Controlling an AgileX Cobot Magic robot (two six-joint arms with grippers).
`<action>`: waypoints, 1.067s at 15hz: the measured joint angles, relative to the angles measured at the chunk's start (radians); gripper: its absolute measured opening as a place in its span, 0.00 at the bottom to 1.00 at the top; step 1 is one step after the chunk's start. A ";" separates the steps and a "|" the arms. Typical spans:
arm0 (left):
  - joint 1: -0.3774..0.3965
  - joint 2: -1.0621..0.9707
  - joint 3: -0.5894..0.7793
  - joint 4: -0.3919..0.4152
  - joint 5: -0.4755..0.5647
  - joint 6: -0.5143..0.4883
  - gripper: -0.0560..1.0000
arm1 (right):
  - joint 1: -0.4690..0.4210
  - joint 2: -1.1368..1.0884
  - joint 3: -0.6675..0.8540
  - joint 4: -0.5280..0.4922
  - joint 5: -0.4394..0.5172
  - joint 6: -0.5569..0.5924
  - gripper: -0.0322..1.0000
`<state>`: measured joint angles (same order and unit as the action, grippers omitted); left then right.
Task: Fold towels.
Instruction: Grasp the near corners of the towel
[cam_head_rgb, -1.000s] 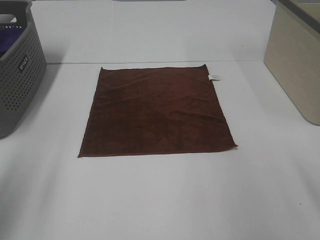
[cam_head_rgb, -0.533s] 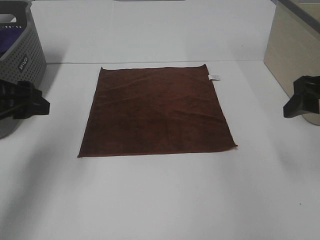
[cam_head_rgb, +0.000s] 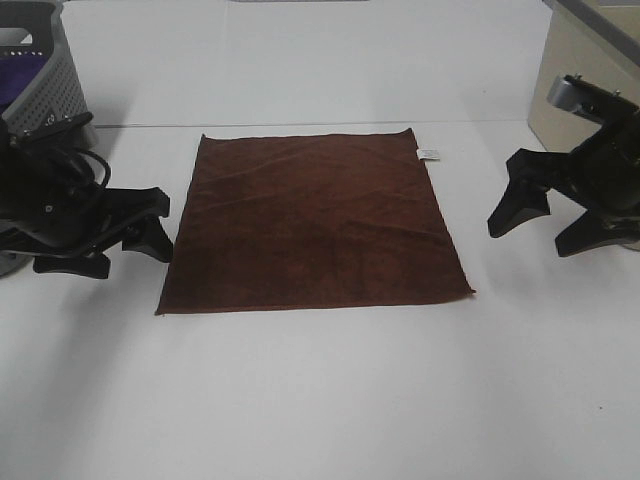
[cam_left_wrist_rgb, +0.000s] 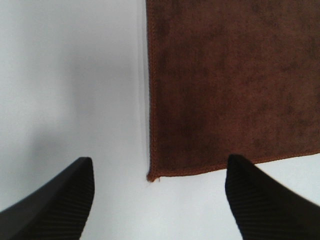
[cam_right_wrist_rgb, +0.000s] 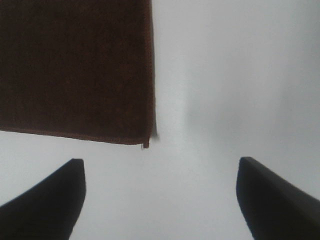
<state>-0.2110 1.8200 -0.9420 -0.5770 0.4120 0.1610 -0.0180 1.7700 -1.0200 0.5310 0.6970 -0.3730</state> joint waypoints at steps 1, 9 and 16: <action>0.015 0.032 -0.022 -0.036 0.022 0.033 0.70 | -0.014 0.043 -0.020 0.051 0.028 -0.036 0.80; 0.208 0.248 -0.048 -0.701 0.260 0.676 0.70 | -0.136 0.270 -0.054 0.295 0.131 -0.331 0.80; 0.126 0.320 -0.066 -0.800 0.336 0.695 0.69 | -0.101 0.338 -0.077 0.403 0.180 -0.376 0.77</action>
<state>-0.0850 2.1400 -1.0080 -1.3770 0.7480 0.8560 -0.1190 2.1080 -1.0970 0.9340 0.8770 -0.7490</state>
